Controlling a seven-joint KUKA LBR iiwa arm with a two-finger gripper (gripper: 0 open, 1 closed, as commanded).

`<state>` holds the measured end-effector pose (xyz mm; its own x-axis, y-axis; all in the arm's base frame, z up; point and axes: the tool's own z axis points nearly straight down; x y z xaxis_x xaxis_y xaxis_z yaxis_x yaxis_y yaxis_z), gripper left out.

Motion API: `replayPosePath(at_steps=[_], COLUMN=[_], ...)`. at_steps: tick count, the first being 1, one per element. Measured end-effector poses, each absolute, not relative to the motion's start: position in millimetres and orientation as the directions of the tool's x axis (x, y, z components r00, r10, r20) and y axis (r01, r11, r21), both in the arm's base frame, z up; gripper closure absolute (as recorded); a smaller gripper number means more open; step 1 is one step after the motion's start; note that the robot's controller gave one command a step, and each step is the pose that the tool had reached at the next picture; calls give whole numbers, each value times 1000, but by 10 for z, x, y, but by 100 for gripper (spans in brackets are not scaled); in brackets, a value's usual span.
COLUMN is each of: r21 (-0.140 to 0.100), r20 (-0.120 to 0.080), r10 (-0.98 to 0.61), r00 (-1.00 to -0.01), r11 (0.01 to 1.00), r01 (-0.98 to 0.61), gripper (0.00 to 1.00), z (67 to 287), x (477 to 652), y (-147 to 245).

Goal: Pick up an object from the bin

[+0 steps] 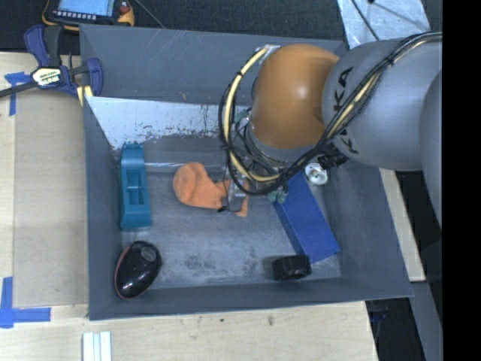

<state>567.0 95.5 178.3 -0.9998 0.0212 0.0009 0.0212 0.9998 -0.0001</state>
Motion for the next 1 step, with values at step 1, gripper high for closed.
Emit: replayPosePath(at_steps=[1], r21=[2], r20=[-8], r10=[17], r00=[-1000], r11=[1000], r01=[17], gripper=[100], z=[2002], x=[5883], y=[924])
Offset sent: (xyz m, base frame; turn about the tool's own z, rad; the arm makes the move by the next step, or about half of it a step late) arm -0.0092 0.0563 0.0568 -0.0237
